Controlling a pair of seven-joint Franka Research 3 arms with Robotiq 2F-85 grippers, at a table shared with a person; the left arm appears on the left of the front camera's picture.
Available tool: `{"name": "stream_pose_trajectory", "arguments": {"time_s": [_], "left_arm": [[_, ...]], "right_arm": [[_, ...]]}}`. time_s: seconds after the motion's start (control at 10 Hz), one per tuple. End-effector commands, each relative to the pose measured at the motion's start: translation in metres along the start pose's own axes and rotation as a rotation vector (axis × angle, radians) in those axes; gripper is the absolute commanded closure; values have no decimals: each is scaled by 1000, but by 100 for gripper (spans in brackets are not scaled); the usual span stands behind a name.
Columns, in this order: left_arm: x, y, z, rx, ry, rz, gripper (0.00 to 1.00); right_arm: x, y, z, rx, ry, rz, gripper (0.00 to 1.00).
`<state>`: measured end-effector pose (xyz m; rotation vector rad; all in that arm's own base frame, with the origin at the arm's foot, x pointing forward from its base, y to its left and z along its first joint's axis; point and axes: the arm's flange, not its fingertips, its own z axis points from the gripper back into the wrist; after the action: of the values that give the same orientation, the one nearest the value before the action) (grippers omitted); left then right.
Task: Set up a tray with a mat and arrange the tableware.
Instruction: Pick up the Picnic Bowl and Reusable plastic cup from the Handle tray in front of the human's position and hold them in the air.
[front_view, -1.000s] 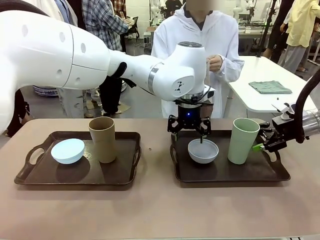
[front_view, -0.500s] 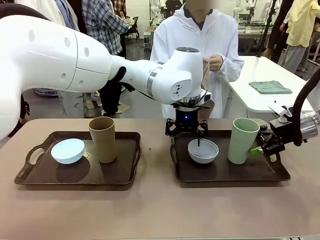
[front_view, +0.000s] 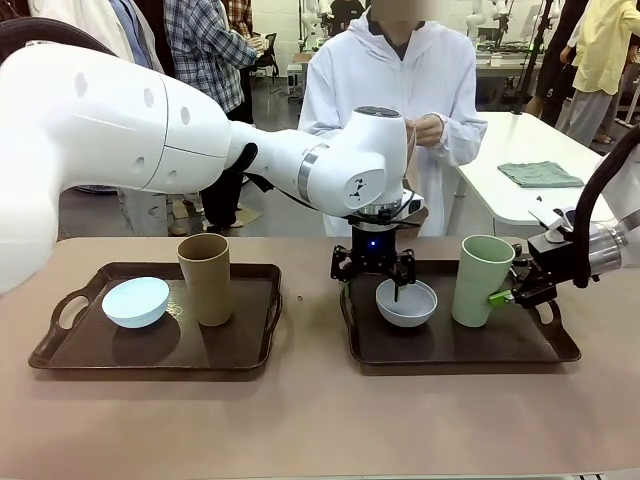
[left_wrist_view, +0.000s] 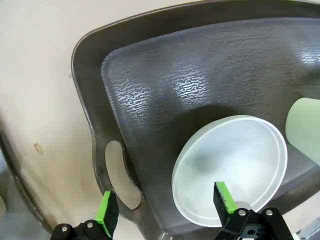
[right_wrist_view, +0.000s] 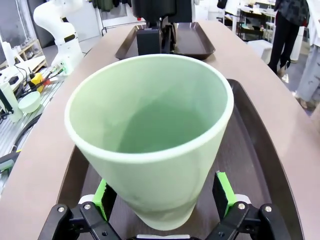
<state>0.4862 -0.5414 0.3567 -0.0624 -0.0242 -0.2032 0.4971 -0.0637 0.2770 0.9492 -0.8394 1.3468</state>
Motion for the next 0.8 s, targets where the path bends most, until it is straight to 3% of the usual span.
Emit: {"name": "stream_pose_trajectory", "arguments": {"time_s": [0.0, 0.5, 0.6, 0.7], "left_arm": [[3, -4, 1, -16, 26, -12, 0], [6, -7, -6, -41, 17, -14, 0], [8, -7, -7, -84, -9, -20, 37], [8, -8, -8, -104, -13, -22, 43]], "right_arm": [[1, -3, -16, 7, -29, 0, 0], [-2, -12, -36, 29, -41, -30, 0], [-2, -12, -34, 38, -43, -14, 0], [-2, -11, -33, 49, -42, -3, 59]]}}
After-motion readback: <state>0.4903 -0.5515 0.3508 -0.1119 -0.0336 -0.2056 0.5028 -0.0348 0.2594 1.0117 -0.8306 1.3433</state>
